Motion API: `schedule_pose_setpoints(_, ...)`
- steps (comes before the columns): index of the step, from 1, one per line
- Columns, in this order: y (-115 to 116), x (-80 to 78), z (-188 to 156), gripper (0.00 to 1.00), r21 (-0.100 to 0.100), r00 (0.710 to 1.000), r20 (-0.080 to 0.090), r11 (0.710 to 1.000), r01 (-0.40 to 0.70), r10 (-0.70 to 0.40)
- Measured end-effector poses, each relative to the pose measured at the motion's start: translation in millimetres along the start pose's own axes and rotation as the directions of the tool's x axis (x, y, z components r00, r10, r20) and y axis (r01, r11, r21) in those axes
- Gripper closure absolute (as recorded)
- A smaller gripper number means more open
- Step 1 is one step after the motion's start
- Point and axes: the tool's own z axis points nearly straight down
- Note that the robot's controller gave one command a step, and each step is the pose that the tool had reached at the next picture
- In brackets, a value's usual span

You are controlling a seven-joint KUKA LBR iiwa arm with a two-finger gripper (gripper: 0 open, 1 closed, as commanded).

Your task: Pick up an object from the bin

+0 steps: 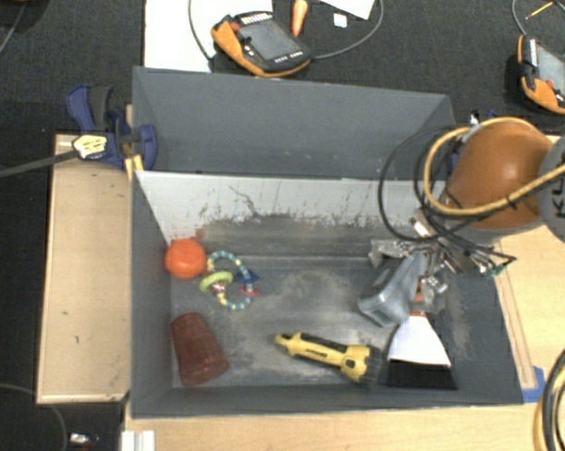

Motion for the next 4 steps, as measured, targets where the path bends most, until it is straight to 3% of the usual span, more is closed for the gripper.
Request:
schedule_pose_setpoints(1,-1,-2.1,43,0.0,-0.006,0.95,-0.008,0.95,0.313,-0.313)
schedule_pose_setpoints(2,-8,0.1,41,1.0,0.001,0.928,0.007,0.928,0.373,-0.373)
schedule_pose_setpoints(3,-8,0.1,41,1.0,0.001,0.928,0.007,0.928,0.371,-0.371)
schedule_pose_setpoints(4,-8,-0.5,-38,1.0,-0.002,0.931,0.007,0.931,0.364,-0.364)
